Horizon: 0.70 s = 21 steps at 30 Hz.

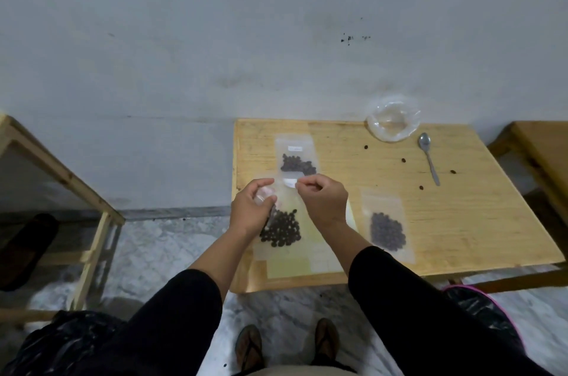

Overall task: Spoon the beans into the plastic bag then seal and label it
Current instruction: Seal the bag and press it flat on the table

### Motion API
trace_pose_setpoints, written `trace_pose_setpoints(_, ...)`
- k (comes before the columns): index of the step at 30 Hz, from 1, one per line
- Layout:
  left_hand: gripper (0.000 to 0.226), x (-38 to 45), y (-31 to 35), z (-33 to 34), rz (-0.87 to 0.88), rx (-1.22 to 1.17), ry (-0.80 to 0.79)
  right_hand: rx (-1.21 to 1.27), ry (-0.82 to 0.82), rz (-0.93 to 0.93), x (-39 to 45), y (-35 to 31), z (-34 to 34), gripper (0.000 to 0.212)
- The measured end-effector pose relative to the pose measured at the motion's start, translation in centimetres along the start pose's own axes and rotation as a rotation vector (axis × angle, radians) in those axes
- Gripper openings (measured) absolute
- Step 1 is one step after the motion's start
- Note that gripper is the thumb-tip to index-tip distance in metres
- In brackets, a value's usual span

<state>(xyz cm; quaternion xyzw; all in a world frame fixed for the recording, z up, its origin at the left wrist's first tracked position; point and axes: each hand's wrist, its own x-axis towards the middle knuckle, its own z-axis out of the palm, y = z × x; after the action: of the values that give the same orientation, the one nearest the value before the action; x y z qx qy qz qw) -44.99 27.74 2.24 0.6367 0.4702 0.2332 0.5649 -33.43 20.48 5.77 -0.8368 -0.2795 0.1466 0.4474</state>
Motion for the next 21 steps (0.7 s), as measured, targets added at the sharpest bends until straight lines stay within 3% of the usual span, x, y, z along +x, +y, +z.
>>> trace_pose_setpoints(11,0.031,-0.1,3.3,-1.8,0.165,-0.093,-0.046,-0.066,-0.073,-0.15,-0.3,-2.9,0.1,0.008)
trace_pose_setpoints(21,0.01,0.4,4.0,-2.4,0.114,-0.178,-0.023,-0.135,-0.063,-0.235,0.0,-3.8,0.7,0.005)
